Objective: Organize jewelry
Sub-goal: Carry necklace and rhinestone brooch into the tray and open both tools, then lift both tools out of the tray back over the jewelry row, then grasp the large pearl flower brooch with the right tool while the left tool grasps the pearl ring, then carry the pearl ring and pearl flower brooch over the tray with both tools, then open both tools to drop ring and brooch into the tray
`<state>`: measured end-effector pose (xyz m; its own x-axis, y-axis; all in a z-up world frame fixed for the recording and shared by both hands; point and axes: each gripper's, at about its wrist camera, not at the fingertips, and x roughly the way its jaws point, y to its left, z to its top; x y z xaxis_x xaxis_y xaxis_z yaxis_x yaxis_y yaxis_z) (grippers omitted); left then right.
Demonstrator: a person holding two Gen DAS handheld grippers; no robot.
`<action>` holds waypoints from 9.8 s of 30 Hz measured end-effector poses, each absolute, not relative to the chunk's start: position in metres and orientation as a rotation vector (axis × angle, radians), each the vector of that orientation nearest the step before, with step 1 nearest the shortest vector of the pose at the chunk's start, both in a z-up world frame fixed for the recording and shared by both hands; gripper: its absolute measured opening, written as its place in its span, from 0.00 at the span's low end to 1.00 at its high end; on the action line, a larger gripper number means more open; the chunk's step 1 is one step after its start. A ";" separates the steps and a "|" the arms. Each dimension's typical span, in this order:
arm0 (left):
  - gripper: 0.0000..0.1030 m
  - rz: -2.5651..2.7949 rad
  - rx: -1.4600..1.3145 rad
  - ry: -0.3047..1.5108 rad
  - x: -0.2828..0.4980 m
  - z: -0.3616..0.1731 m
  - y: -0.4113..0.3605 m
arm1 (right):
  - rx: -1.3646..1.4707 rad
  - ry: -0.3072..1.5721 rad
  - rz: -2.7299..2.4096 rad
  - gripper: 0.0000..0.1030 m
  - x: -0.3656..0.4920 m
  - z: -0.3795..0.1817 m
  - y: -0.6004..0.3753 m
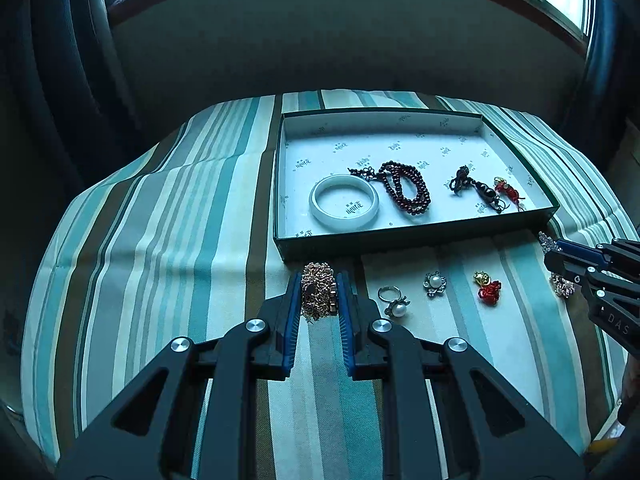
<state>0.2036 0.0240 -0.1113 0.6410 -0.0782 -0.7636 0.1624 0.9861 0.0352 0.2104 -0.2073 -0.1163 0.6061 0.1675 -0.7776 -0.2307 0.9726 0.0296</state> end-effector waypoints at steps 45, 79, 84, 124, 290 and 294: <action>0.19 -0.091 0.149 0.905 0.425 -0.155 -0.025 | -0.052 0.936 0.085 0.15 0.403 -0.166 -0.250; 0.60 -0.072 0.147 0.734 0.311 -0.092 -0.019 | -0.073 0.833 0.101 0.40 0.293 -0.111 -0.253; 0.60 -0.082 0.136 0.752 0.278 -0.095 -0.016 | -0.082 0.861 0.099 0.40 0.266 -0.115 -0.256; 0.60 -0.071 0.120 0.919 0.197 -0.147 -0.001 | -0.073 1.037 0.088 0.49 0.203 -0.176 -0.264; 0.69 -0.084 0.115 0.900 0.426 -0.142 -0.069 | 0.000 0.886 0.113 0.39 0.417 -0.147 -0.231; 0.70 -0.075 0.115 0.871 0.416 -0.133 -0.065 | 0.004 0.863 0.113 0.39 0.409 -0.138 -0.232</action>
<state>0.4162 -0.0652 -0.1326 0.6419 -0.0189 -0.7665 0.1128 0.9911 0.0700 0.4090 -0.2318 -0.1381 0.6444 0.1006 -0.7580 -0.0975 0.9940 0.0490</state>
